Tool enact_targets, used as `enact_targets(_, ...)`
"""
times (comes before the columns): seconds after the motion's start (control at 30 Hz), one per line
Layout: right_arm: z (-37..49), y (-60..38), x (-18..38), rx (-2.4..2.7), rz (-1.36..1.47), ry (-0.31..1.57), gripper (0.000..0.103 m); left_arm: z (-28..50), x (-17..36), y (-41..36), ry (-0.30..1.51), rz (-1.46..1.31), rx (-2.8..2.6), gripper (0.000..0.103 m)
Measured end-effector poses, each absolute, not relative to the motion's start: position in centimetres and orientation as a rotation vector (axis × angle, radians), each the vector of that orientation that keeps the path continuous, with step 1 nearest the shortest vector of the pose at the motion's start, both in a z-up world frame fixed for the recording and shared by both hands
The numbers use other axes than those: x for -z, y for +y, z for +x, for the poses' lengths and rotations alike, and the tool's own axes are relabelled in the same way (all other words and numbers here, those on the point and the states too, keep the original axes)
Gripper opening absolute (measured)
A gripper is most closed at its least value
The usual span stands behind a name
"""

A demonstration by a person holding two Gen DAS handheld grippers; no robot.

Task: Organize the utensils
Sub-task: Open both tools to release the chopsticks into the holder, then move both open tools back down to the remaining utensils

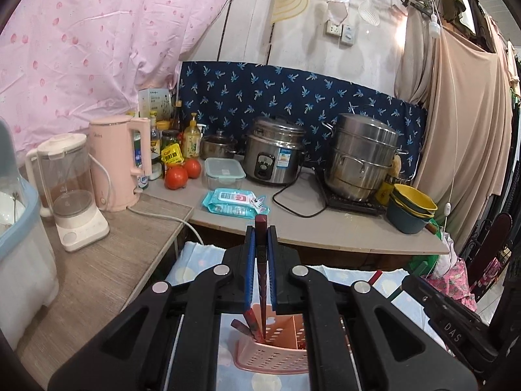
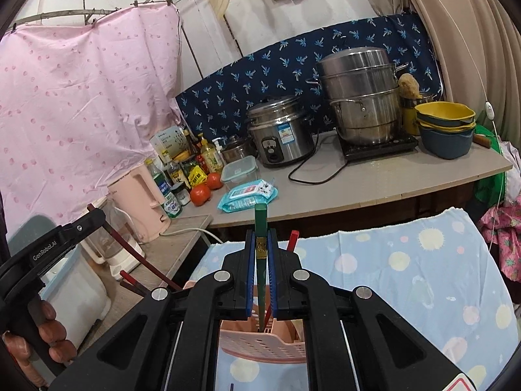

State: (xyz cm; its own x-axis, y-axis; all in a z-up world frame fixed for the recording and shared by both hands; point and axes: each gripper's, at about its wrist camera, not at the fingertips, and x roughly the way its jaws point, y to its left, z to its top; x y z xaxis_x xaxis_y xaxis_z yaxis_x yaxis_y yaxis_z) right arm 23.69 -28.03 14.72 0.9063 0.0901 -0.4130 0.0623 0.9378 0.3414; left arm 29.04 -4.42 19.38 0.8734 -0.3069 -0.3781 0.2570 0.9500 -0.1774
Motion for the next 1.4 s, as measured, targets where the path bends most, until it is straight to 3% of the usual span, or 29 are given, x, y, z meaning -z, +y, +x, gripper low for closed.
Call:
enact_targets(0.33,24.1,-28.0,-13.0,-0.002,0.364,0.481,0.007,29.6,-17.9,-4.6,0.455,-0.127,0.291,0.007)
enact_targets(0.47,23.6,-28.3,-13.1,0.016,0.372,0.468,0.017,29.2,-17.8,-4.5,0.461,-0.133,0.273,0.010)
enact_targets(0.57,23.2,-28.3,-13.4,0.017,0.370,0.463,0.017,28.8,-17.7,-4.4,0.472,-0.139,0.265,0.018)
enact_targets(1.0,19.0,-26.2,-14.3,-0.026,0.324,0.452,0.019,25.3,-17.8,-3.1,0.491,-0.129,0.249,0.019)
enact_targets(1.4,12.8,-24.7,-12.0,-0.027,0.258,0.512,0.019,19.9,-14.6,-1.9,0.565,-0.094,0.252,0.023)
